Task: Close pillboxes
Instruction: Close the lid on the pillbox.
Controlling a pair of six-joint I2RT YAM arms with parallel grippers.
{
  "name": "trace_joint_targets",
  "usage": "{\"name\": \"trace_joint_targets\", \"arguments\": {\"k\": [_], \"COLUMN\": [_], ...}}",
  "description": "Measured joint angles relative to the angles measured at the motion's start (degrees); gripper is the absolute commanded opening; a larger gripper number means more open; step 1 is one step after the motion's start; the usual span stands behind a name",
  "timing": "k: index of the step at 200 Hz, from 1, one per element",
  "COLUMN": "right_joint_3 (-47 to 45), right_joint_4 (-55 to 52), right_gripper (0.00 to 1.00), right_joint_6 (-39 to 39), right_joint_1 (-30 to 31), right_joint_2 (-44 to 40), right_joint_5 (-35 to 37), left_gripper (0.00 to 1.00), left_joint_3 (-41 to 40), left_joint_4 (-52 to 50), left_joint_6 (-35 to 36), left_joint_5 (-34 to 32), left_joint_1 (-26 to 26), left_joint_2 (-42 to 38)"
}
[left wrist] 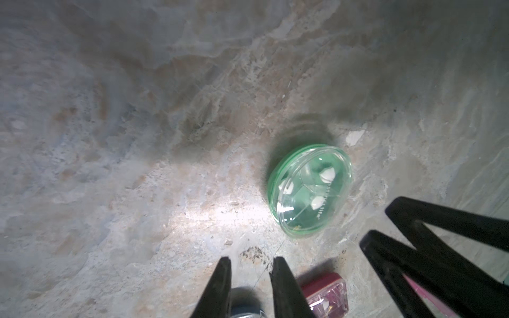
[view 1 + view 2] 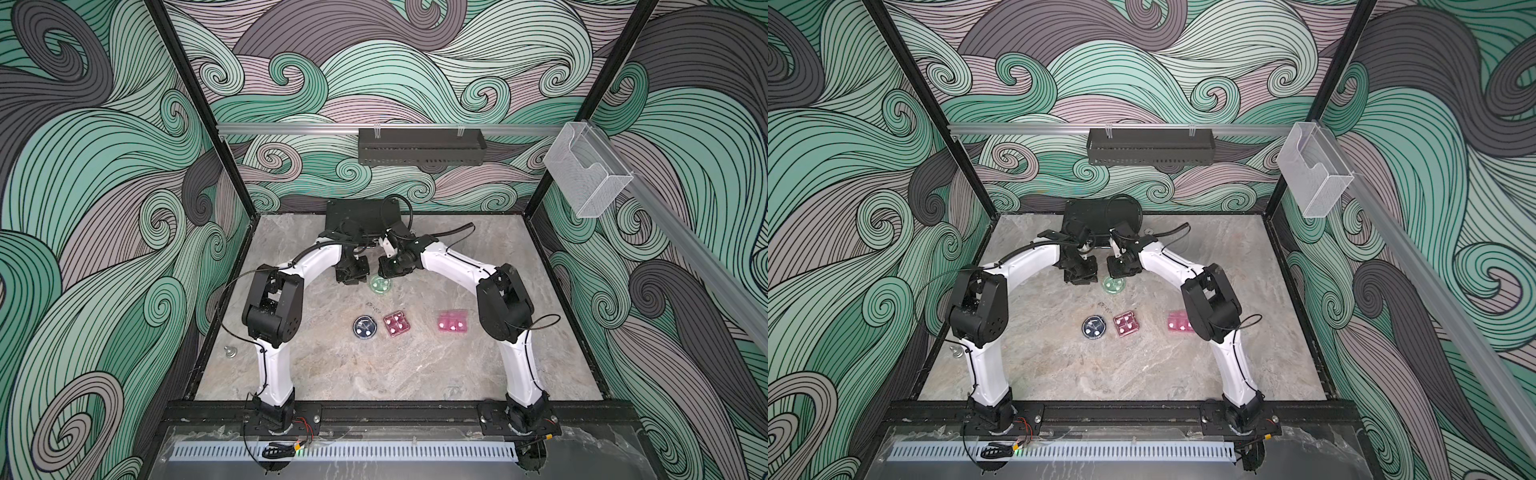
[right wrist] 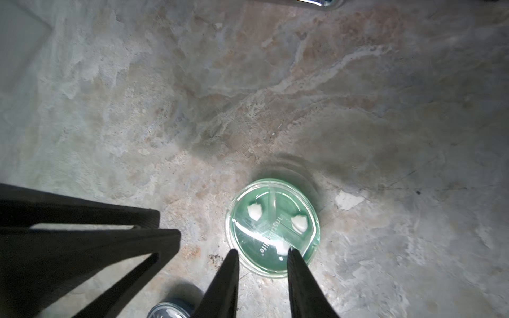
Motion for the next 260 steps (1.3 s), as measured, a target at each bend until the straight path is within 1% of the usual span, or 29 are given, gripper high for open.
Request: {"name": "trace_joint_targets", "arguments": {"k": [36, 66, 106, 190, 260], "right_joint_3": [3.76, 6.08, 8.44, 8.13, 8.13], "right_joint_4": [-3.82, -5.92, -7.50, -7.87, -7.56], "right_gripper": [0.36, 0.36, 0.36, 0.35, 0.34], "right_joint_6": [-3.19, -4.46, -5.79, -7.93, -8.02], "right_joint_1": [2.43, 3.54, 3.80, 6.69, 7.10], "right_joint_2": [2.38, 5.42, 8.83, 9.05, 9.29], "right_joint_5": [5.14, 7.04, 8.92, 13.29, 13.77], "left_gripper": [0.39, 0.40, 0.41, 0.41, 0.41], "left_joint_3": [-3.15, -5.18, -7.50, -10.12, -13.42], "left_joint_4": [0.15, 0.20, 0.24, 0.55, 0.44], "left_joint_6": [-1.31, -1.88, -2.19, -2.36, -2.34], "left_joint_5": [-0.02, 0.02, 0.13, 0.55, 0.46], "left_joint_1": [1.99, 3.28, 3.48, 3.72, 4.68], "left_joint_2": [-4.48, -7.82, -10.97, -11.78, -16.39]}}
